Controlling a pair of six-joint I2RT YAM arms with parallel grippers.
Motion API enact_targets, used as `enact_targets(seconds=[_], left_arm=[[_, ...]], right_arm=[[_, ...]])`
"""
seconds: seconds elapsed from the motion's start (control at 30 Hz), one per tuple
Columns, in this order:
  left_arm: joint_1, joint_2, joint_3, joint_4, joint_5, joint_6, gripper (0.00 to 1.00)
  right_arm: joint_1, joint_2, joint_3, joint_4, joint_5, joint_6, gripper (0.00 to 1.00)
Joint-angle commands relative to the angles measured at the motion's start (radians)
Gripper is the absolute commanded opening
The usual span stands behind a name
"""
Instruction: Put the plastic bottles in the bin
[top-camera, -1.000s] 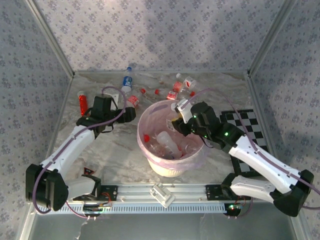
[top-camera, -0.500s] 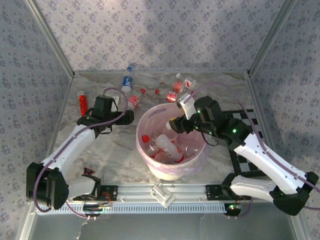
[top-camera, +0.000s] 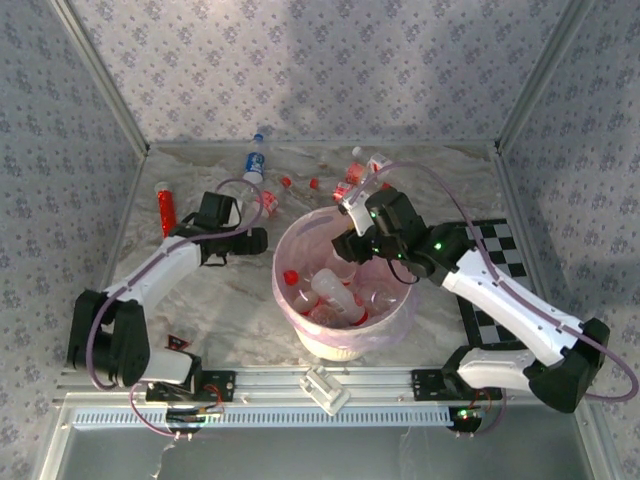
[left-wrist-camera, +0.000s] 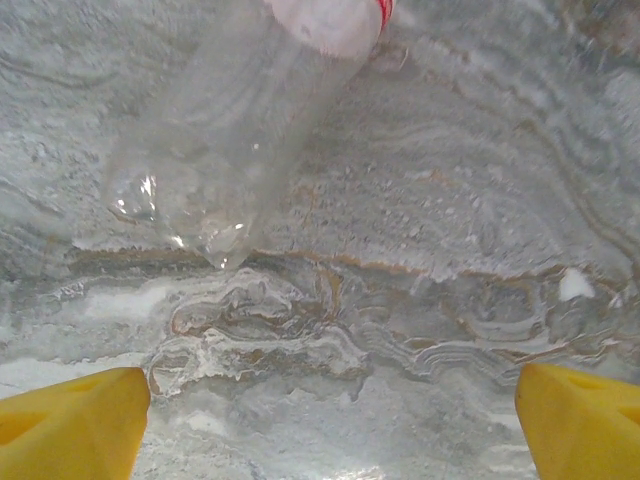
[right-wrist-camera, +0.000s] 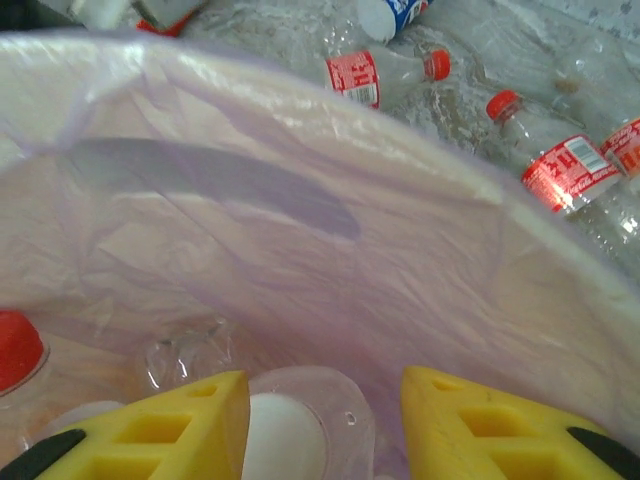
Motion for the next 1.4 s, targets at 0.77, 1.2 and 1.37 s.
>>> enact_targets(seconds=[0.77,1.2,1.37], left_arm=[[0.026,0.509,0.486,-0.185,-0.187,0.401,0.94],[0.024,0.481,0.425,-0.170,-0.147,0.379,0.45],[0.024,0.392,0.401,-0.170,-0.125,0.363,0.38]], right_arm=[[-0.214,-0.319,0.087,-0.110,-0.124,0.134,0.68],[-0.291,-0.333,0.068,-0.114,-0.151,0.163,0.69],[-0.313,-0.329,0.062,-0.102,-0.136,0.167,0.71]])
